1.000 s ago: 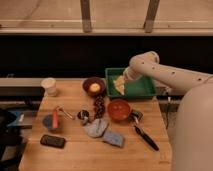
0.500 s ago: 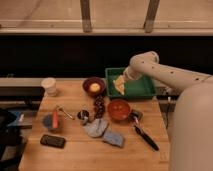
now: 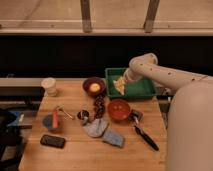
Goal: Place banana in red bowl
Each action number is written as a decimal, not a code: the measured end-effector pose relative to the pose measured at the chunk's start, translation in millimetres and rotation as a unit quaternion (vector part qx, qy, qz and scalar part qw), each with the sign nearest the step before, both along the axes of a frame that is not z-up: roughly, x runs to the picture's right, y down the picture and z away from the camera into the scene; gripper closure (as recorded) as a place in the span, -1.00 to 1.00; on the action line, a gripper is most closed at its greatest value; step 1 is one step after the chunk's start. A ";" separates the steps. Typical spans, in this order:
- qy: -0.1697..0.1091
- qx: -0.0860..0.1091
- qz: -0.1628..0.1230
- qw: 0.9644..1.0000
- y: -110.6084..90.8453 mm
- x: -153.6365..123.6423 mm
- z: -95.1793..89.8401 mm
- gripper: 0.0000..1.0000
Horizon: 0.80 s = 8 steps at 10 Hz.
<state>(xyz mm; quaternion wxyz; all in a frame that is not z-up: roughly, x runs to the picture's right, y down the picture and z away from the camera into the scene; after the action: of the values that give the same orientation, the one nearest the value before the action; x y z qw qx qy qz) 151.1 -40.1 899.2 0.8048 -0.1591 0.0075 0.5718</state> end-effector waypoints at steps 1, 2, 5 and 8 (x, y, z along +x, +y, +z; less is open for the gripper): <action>0.002 -0.005 0.004 1.000 3.6 2.3 10.8 -0.60; 0.003 -0.010 0.012 1.000 6.1 6.5 21.1 -0.60; 0.003 -0.026 0.027 0.999 12.8 13.8 46.1 -0.60; -0.011 -0.049 0.043 0.998 26.1 15.8 71.0 -0.60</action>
<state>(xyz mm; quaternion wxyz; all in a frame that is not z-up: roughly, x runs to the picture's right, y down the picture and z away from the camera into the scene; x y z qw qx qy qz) 166.9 -14.1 970.2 0.7708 -0.2048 0.0204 0.6029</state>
